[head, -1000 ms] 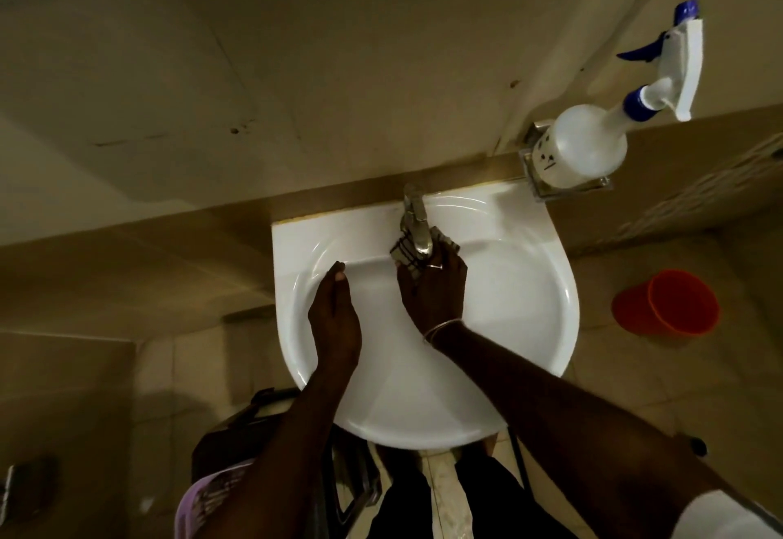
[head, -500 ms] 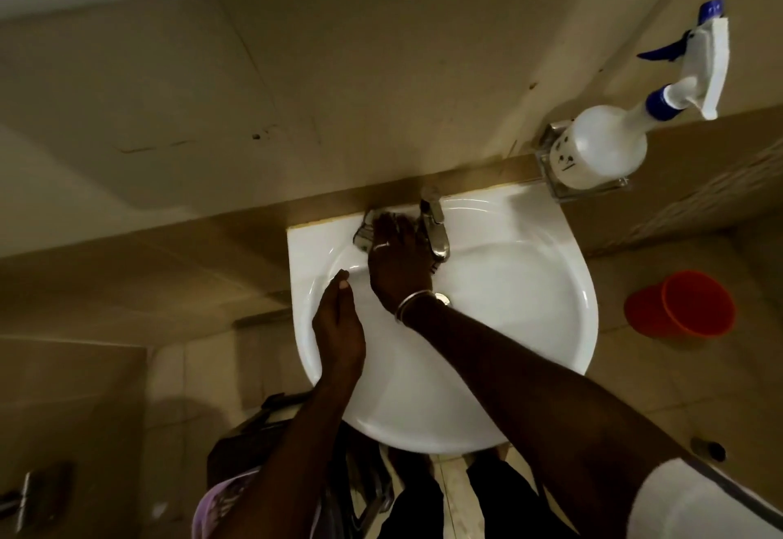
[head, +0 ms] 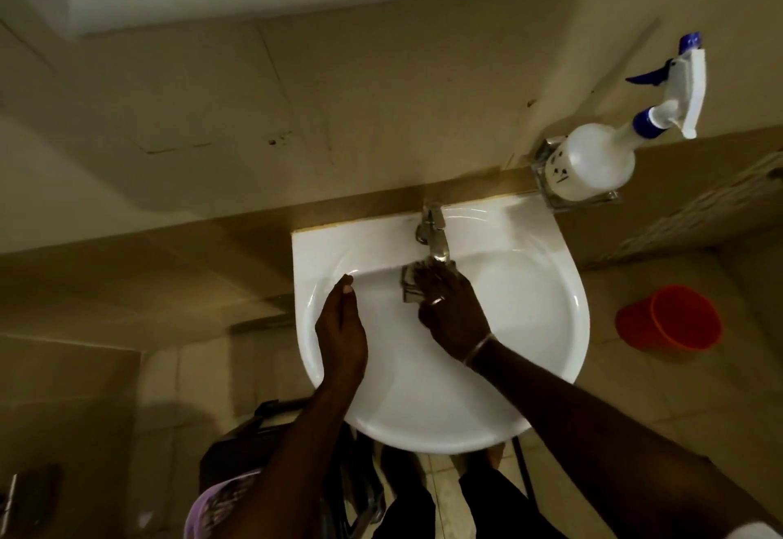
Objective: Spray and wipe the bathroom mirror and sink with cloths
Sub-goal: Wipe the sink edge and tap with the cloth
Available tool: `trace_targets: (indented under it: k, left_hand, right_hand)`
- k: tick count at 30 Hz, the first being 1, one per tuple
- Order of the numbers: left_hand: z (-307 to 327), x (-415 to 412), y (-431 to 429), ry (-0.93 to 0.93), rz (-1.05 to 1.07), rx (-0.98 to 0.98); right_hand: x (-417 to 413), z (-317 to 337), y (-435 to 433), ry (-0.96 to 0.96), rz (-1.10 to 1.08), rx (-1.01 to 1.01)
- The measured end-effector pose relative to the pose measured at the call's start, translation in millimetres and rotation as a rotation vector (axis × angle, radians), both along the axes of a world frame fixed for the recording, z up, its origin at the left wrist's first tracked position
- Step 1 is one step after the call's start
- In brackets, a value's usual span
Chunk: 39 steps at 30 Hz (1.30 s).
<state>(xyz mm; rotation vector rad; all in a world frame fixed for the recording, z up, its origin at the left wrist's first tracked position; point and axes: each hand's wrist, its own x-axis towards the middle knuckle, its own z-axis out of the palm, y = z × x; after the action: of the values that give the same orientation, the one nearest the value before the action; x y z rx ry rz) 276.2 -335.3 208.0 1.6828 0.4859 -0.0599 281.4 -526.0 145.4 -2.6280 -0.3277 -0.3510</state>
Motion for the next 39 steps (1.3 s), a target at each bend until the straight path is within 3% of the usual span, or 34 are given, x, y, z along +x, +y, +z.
trace_targets:
  k: [3, 5, 8, 13, 17, 19, 28, 32, 39]
  left_hand:
    - [1.0, -0.7, -6.2, 0.007, 0.002, -0.015]
    - [1.7, -1.0, -10.1, 0.01, -0.002, -0.025]
    - [3.4, -3.2, -15.5, 0.012, -0.016, -0.036]
    - [5.1, -9.2, -21.3, 0.005, -0.008, -0.049]
    - [3.3, -12.2, -21.4, 0.004, 0.003, -0.052]
    - [4.9, -12.7, -21.0, 0.009, 0.014, -0.059]
    - [13.5, -12.0, -22.8, 0.018, 0.016, -0.062]
    - [12.2, -9.9, -23.5, 0.022, 0.023, -0.054]
    - [12.8, -16.8, -29.4, 0.031, 0.01, -0.043]
  right_hand:
    - [-28.5, 25.4, -2.2, 0.096, -0.305, 0.475]
    - [-39.0, 34.3, 0.5, 0.054, -0.583, 0.708]
    - [-24.6, 57.9, 0.8, -0.068, -0.611, 0.869]
    - [62.8, 118.5, -5.7, -0.093, -0.398, 0.666]
    - [103.5, 128.3, 1.8, -0.008, -0.152, 0.074]
    - [103.4, 119.9, 5.1, 0.031, -0.128, -0.111]
    - [72.9, 103.7, 4.9, 0.023, -0.138, -0.049]
    - [38.6, 84.2, 1.9, 0.054, -0.206, 0.103]
    - [-6.7, 61.0, -2.3, -0.079, -0.146, 0.118]
